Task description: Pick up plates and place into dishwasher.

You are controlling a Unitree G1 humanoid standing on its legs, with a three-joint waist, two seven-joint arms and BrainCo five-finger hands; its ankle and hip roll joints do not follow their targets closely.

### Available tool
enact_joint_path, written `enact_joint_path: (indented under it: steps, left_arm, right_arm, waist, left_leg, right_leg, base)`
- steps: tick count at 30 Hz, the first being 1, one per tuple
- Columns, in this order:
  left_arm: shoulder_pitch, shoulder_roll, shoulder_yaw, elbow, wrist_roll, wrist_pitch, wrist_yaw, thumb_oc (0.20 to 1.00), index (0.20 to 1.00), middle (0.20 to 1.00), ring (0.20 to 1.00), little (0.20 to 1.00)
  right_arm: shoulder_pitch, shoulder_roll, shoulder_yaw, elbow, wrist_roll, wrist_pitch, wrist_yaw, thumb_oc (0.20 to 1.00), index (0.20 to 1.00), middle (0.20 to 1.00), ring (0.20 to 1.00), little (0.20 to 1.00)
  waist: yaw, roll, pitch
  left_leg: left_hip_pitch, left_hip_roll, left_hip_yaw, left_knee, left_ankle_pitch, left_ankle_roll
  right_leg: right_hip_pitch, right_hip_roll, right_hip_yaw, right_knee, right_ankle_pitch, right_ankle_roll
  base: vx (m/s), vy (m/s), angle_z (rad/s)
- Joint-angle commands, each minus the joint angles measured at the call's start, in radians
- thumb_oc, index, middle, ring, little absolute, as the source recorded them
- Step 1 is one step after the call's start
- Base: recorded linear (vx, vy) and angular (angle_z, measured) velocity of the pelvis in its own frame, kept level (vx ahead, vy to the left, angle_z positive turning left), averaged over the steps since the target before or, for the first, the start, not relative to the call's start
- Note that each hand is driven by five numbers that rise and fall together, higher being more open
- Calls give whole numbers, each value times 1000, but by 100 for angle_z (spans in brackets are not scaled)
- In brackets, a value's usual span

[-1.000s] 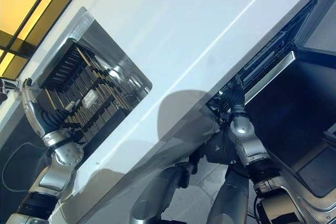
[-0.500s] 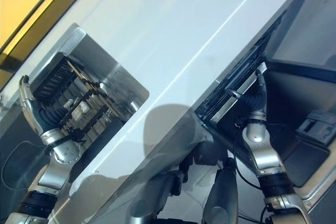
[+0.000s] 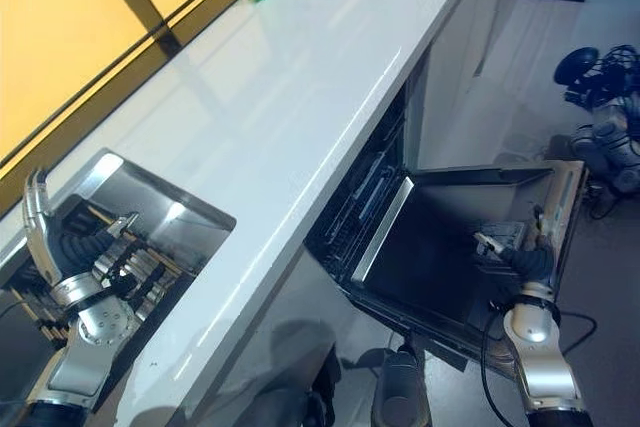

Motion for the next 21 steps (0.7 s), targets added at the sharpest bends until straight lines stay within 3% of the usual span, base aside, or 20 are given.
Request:
enact_joint_path:
  steps: [1, 8, 11, 21]
  left_arm:
    - [60, -13, 64, -8, 66, -64, 30, 1000, 1000, 1000, 1000, 1000]
    - [68, -45, 27, -8, 69, -73, 43, 1000, 1000, 1000, 1000, 1000]
    - [35, -42, -7, -8, 54, -55, 63, 1000, 1000, 1000, 1000, 1000]
    - [-142, -14, -118, -21, -10, 37, 147, 1000, 1000, 1000, 1000, 1000]
  right_arm:
    - [71, -9, -59, -65, 51, -23, -77, 1000, 1000, 1000, 1000, 1000]
    - [124, 48, -98, 54, 226, -68, -172, 1000, 1000, 1000, 1000, 1000]
    - [83, 65, -84, 111, 341, -117, -183, 1000, 1000, 1000, 1000, 1000]
    - [-153, 92, 5, 259, 708, -258, -72, 1000, 1000, 1000, 1000, 1000]
  waist:
    - [-35, -12, -57]
    - [-77, 39, -1]
    - [-83, 65, 36]
    - [-84, 155, 148]
  left_leg:
    - [-98, -64, 7, 245, -171, 90]
    - [-153, -70, 25, 322, -181, 104]
    - [-191, -80, 32, 342, -180, 104]
    - [-351, -105, 53, 388, -173, 83]
  right_leg:
    - [63, -78, 54, -227, 190, 56]
    - [-24, -85, 106, -133, 186, 52]
    - [-67, -92, 120, -110, 189, 54]
    - [-236, -106, 118, -56, 182, 47]
  base:
    - [9, 72, -28]
    - [-17, 78, -28]
    - [-94, 80, -29]
    - [-153, 36, -13]
